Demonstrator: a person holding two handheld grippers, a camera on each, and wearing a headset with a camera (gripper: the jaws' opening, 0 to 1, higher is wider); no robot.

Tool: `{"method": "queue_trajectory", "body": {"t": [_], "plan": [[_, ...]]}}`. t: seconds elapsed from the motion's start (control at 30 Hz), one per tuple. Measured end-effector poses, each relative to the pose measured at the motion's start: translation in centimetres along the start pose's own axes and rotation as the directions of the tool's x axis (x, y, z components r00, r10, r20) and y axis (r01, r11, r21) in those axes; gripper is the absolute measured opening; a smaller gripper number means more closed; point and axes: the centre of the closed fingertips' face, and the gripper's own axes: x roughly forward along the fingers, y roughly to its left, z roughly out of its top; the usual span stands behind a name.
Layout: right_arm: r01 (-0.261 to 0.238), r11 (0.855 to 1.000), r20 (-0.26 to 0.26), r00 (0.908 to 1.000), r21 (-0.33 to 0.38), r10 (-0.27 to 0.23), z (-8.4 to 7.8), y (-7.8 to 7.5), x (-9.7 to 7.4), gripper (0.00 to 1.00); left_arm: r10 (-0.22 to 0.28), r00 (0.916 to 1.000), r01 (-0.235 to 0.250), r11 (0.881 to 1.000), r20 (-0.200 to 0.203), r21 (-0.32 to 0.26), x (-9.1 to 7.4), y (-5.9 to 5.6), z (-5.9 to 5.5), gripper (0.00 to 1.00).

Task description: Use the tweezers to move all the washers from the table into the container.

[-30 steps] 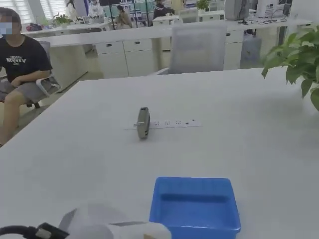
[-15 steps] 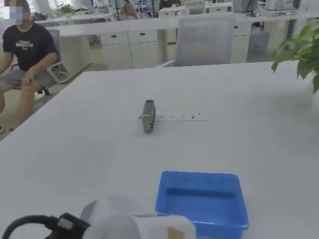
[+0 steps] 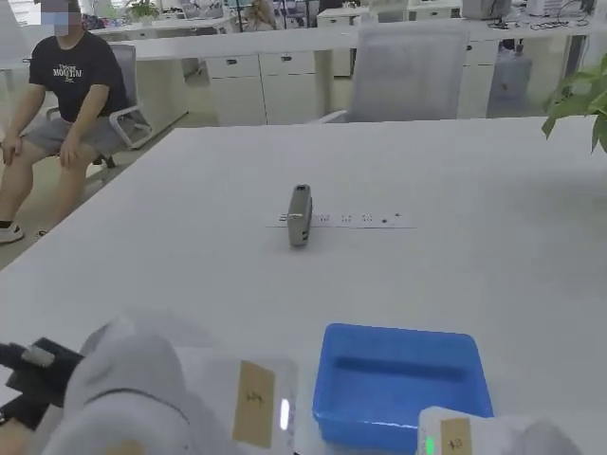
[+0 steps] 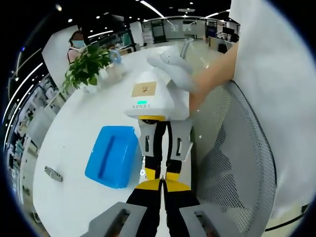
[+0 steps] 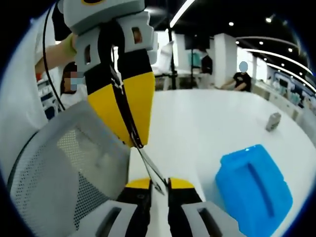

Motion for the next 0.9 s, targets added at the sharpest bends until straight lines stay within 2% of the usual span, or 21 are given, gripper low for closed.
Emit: {"method": "queue_trajectory", "body": {"t": [0.17, 0.43, 0.73, 0.8, 0.9], "plan": [[-0.013, 1.000, -0.018, 0.9998, -0.008, 0.012, -0.2, 0.0, 0.9, 0.08, -0.002, 0.9999, 0.002, 0.999, -0.011, -0.032, 0.2, 0.3, -1.0, 0.00], [-0.023, 1.000, -0.028, 0.9993, 0.014, 0.023, -0.7, -0.1, 1.5, 0.08, -0.018, 0.9997, 0.017, 0.998, -0.018, -0.068, 0.6, 0.6, -1.8, 0.00], [-0.023, 1.000, -0.024, 0.9994, 0.015, 0.023, -0.5, -0.6, 1.9, 0.08, -0.020, 0.9992, 0.018, 0.999, -0.035, -0.051, 0.5, 1.0, -2.0, 0.00], [-0.036, 0.999, -0.028, 0.9989, 0.029, 0.037, -0.6, -0.5, 2.1, 0.08, -0.028, 0.9993, 0.026, 0.998, -0.026, -0.059, 0.6, 1.0, -2.0, 0.00], [-0.045, 0.998, -0.034, 0.9983, 0.045, 0.047, -0.7, -0.5, 2.2, 0.08, -0.039, 0.9992, 0.038, 0.994, -0.005, -0.102, 0.7, 1.2, -2.0, 0.00]]}}
